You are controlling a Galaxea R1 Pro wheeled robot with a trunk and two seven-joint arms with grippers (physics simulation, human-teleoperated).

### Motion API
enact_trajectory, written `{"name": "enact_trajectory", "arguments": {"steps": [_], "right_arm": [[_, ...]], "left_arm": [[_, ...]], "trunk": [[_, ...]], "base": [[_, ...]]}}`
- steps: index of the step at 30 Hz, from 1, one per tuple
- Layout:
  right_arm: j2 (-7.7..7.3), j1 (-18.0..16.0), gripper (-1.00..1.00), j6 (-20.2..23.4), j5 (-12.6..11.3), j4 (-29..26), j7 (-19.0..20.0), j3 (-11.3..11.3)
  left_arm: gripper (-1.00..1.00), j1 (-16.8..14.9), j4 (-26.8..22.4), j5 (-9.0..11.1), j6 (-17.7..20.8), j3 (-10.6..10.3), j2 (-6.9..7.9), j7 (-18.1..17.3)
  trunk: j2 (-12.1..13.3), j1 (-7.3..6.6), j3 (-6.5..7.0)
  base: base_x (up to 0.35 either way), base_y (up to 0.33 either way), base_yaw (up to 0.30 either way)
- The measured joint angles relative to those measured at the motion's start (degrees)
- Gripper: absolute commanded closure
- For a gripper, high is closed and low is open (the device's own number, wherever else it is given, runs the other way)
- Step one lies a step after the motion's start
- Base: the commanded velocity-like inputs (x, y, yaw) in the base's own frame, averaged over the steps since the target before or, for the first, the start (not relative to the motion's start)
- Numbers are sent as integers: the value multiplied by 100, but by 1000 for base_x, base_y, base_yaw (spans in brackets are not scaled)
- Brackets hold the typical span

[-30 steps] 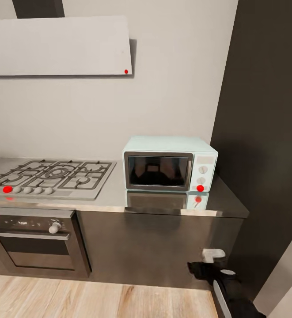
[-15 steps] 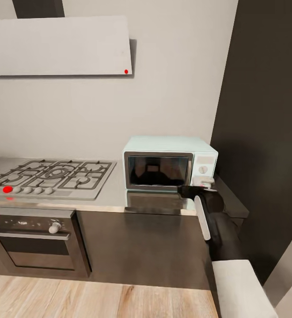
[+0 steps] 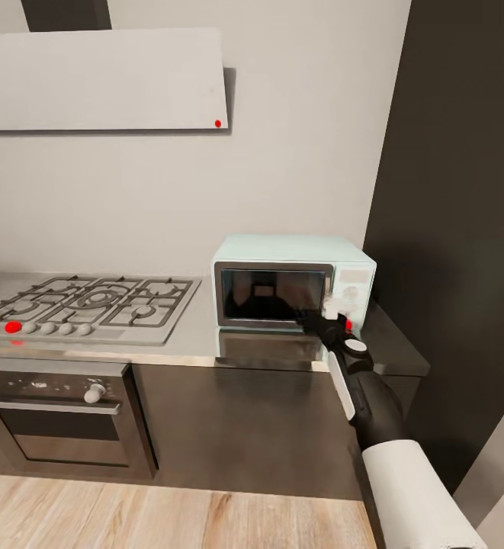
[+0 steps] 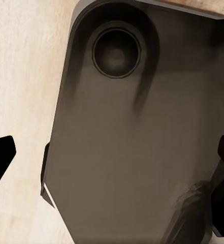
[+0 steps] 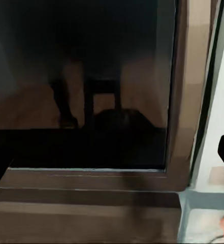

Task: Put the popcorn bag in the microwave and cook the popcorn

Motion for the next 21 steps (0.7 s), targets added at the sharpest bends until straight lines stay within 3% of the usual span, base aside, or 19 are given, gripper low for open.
{"name": "enact_trajectory", "arguments": {"steps": [11,15,19,21], "right_arm": [[-96,8,-100,-273,10,551,-116,-17],[-269,8,-100,-419,7,560,-284,-18],[-297,8,-100,-434,25,561,-285,-20],[-379,8,-100,-441,26,561,-289,-19]], "left_arm": [[-100,0,0,0,0,1,7,0],[-100,0,0,0,0,0,1,0],[-100,0,0,0,0,0,0,0],[-100,0,0,0,0,0,0,0]], "trunk": [[0,0,0],[0,0,0],[0,0,0],[0,0,0]], "base": [[0,0,0],[0,0,0],[0,0,0],[0,0,0]]}}
